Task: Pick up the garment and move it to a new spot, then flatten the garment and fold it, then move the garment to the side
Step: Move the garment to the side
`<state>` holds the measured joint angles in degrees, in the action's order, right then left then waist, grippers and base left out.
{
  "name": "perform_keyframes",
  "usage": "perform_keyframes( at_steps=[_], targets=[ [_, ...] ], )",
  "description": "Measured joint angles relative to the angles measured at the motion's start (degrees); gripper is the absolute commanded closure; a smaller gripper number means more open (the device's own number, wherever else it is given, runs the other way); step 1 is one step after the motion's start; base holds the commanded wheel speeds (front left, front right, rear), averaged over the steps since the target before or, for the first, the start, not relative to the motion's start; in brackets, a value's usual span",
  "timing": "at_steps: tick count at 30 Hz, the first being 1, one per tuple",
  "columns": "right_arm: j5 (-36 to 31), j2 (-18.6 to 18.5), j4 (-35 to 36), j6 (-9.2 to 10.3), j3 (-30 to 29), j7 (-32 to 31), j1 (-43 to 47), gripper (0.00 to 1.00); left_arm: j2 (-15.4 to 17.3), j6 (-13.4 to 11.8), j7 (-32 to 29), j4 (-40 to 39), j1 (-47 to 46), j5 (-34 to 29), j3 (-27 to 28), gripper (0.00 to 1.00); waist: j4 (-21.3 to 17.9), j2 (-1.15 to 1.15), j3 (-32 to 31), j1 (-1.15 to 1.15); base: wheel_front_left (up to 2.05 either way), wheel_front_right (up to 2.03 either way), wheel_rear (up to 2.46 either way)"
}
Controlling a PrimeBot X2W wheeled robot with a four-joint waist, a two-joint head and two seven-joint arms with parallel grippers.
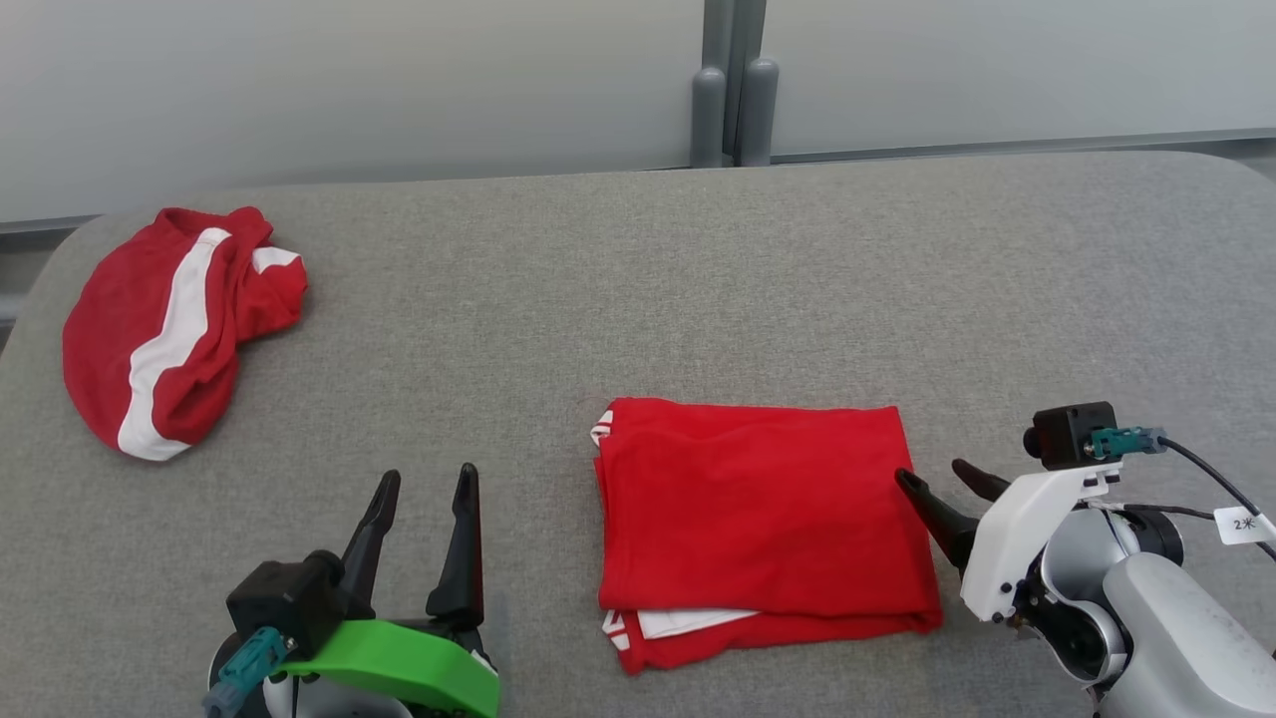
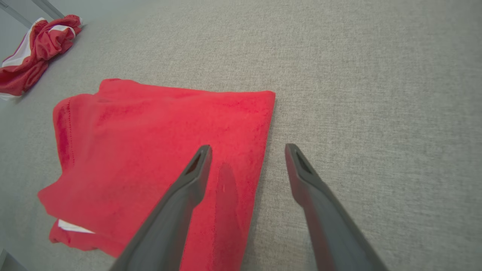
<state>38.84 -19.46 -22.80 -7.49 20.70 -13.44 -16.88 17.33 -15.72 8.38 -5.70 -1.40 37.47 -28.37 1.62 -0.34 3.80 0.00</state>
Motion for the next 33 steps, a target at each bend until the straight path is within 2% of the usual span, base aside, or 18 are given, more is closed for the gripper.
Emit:
perform_keyframes(
  at_steps=[19, 21, 22, 23, 33],
  targets=[
    [1.53, 5.9, -7.8, 0.0, -7.72, -6.44, -2.1, 0.0, 0.34, -0.15, 0.53, 0.03, -1.07, -0.03, 0.26, 0.0, 3.45, 0.0, 3.21, 0.0, 0.0, 0.0, 0.0],
    [1.82, 6.16, -8.1, 0.0, -7.59, -6.47, -2.64, 0.65, 0.36, -0.15, 0.53, 0.09, -1.28, -0.03, 0.29, 0.0, 3.44, 0.0, 3.43, 0.0, 0.0, 0.0, 0.0],
    [2.02, 6.25, -8.01, 0.0, -7.3, -6.39, -2.81, 0.7, 0.37, -0.15, 0.53, 0.11, -1.35, -0.03, 0.3, 0.0, 3.41, 0.0, 3.5, 0.0, 0.0, 0.0, 0.0],
    [2.16, 6.3, -7.89, 0.0, -6.92, -6.2, -2.97, 1.0, 0.37, -0.15, 0.53, 0.12, -1.38, -0.03, 0.3, 0.0, 3.35, 0.0, 3.55, 0.0, 0.0, 0.0, 0.0],
    [0.15, 3.79, -6.12, -0.01, -5.8, -3.55, -5.34, 1.0, 0.58, -0.44, 0.99, -0.27, -2.24, -0.25, 0.26, 0.0, 1.09, 0.0, 3.91, 0.0, 0.0, 0.0, 0.0]
  ],
)
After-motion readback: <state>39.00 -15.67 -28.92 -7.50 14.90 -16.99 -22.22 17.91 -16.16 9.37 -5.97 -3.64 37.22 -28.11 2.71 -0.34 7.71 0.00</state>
